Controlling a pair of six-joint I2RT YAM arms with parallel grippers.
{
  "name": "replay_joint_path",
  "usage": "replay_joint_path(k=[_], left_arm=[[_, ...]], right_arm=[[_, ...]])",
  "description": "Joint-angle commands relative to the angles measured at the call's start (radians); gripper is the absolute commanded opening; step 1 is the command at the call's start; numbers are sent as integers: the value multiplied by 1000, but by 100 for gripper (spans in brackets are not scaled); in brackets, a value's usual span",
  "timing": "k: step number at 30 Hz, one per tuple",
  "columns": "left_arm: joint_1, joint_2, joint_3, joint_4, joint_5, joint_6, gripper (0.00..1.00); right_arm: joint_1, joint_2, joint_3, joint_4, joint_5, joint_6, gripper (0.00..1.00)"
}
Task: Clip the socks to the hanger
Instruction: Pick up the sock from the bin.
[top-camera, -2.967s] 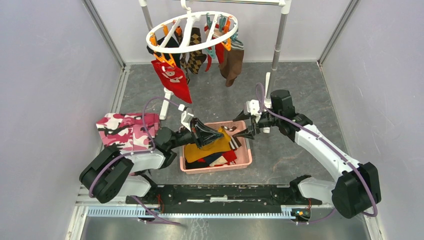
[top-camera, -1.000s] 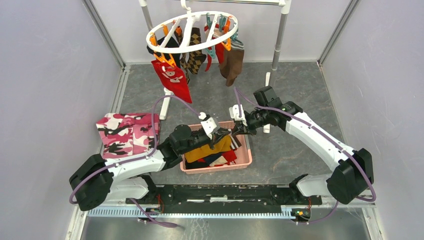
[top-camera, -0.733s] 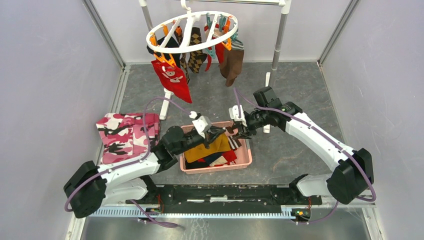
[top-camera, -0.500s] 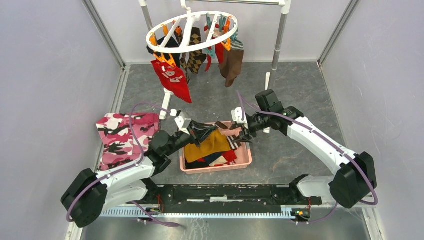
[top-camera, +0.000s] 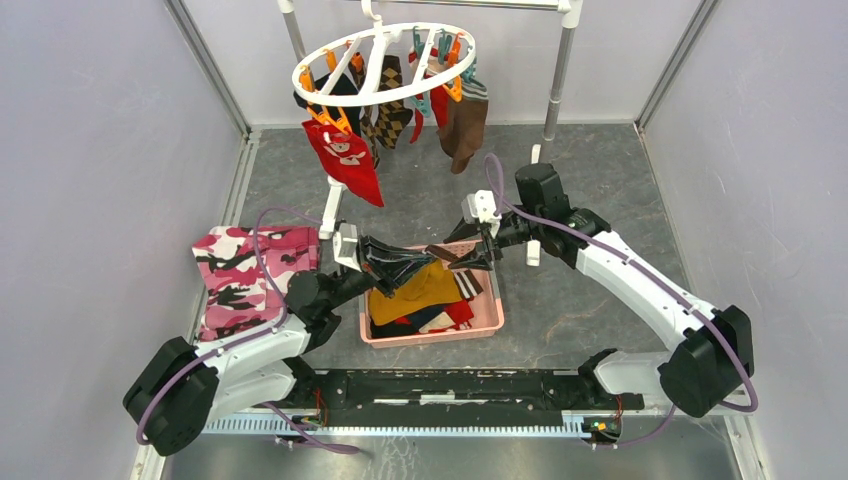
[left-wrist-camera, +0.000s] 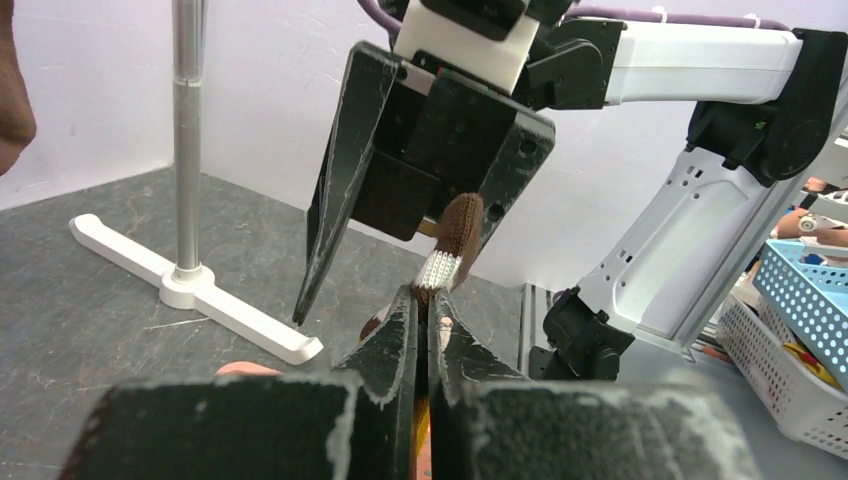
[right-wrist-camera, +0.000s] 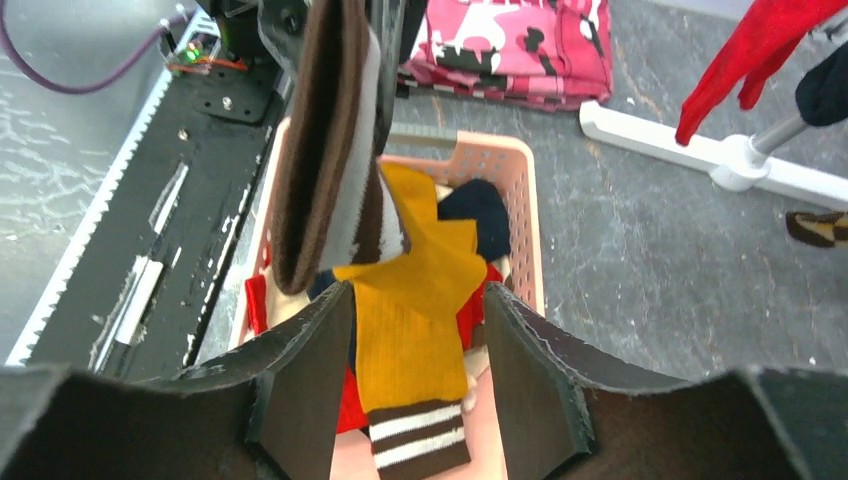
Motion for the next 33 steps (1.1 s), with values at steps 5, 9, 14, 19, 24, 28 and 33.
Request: replay_joint_path(k=[5,9,14,19,24,28,33], left_arm=[[5,3,35,77,19,-41,2],[5,16,42,81,13,-44,2],[5,19,43,75,11,-41,2],[7,12,37,56,-8,-31,2],[16,0,28,23,-21,-19,15],[42,-42,11,-10,19,-2,29],[59,-174,20,-243,95,150,51]], right_arm=[[6,-7,87,54,-106,99,50],[6,-15,89,54,-115,120,33],[7,-24,95,51,-114,126,11],[6,-31,104,43,-132,126,0],[5,-34,99,36,-140,127,0],[3,-31,89,37,-160,136,0],[2,-31,57,44,-169,135,0]])
